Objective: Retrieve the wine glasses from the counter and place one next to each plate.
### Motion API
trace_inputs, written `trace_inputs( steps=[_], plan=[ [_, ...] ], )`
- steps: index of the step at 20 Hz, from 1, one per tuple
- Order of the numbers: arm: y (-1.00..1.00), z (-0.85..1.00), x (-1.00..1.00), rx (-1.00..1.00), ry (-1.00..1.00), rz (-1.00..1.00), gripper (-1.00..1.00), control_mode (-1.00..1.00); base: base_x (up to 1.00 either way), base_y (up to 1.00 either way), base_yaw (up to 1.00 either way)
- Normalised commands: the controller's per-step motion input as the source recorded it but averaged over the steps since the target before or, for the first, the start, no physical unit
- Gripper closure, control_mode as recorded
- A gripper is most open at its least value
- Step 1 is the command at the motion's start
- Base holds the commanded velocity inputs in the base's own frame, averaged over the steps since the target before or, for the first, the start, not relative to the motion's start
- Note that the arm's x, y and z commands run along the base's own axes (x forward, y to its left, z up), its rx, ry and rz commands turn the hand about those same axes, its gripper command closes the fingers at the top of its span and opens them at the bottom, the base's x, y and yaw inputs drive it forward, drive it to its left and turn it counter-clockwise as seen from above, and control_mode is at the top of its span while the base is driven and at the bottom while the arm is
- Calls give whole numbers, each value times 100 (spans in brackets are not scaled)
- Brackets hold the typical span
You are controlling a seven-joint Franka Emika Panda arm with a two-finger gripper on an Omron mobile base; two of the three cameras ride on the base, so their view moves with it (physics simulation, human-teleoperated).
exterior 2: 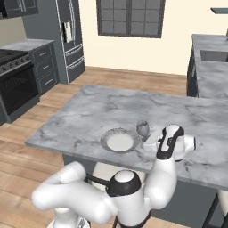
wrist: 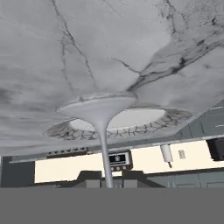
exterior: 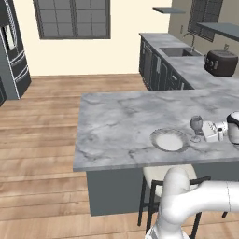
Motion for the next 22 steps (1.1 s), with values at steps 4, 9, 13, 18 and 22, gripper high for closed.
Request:
trace_inputs(
  steps=[4,9,13,18,22],
  plan=[
    [-2,-34,19,2,3,0,100,-100,0,0,0],
    [-12,-23,2,0,-1,1,100,-100,0,0,0],
    [-15,-20,3,-2,-6,2,100,-100,0,0,0],
    [-6,-18,0,-1,-3,1,-100,-100,0,0,0],
    [-7,-2,0,0,0,0,-100,-100,0,0,0]
  ],
)
